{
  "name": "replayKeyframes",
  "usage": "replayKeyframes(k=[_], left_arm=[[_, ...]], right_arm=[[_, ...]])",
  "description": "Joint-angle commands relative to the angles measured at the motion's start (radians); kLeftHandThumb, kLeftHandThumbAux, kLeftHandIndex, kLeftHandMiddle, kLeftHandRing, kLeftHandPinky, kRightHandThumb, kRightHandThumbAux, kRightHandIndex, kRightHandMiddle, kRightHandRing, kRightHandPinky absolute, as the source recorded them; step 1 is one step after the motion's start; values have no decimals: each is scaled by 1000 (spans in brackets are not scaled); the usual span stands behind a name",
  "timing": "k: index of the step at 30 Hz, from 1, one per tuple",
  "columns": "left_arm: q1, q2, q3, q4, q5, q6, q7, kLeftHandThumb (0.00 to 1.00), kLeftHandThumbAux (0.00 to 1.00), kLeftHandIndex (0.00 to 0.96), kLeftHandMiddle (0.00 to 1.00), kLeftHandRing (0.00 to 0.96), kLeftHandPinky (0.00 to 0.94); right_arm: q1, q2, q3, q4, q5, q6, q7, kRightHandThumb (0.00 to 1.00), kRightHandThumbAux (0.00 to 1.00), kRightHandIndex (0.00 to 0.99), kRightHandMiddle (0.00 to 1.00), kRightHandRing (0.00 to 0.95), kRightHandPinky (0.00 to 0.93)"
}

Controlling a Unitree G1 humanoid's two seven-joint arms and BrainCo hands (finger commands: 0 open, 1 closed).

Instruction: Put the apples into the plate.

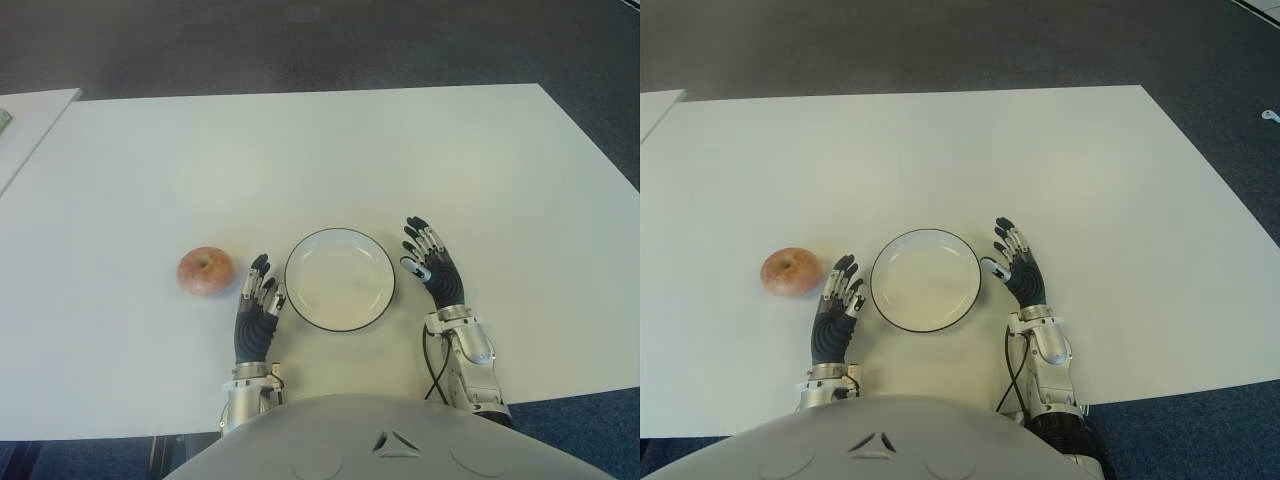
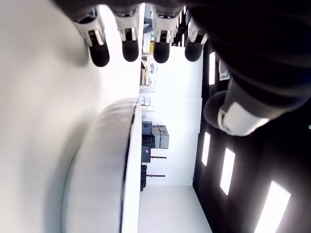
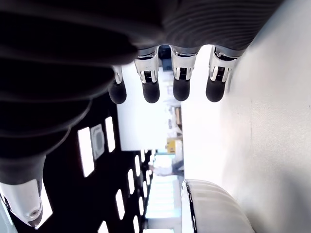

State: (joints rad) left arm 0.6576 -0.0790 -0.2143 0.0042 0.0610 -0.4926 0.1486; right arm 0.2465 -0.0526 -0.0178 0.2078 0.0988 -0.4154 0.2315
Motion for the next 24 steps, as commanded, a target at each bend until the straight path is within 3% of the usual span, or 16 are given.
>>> replayKeyframes(k=[1, 11, 24], left_arm=[[25, -5, 1, 31, 13, 19, 2, 147, 595, 0, 9, 0, 2], [27, -7, -1, 24, 11, 17, -2, 153, 589, 0, 10, 0, 6], [70, -13, -23, -92, -27, 63, -5, 150, 576, 5, 0, 0, 9]], right_arm=[[46, -2, 4, 43, -4, 47, -3, 219, 614, 81, 61, 26, 20], [46, -3, 3, 38, 0, 58, -3, 221, 607, 86, 66, 31, 26], [46, -4, 2, 33, 0, 70, -4, 219, 609, 66, 60, 25, 11]])
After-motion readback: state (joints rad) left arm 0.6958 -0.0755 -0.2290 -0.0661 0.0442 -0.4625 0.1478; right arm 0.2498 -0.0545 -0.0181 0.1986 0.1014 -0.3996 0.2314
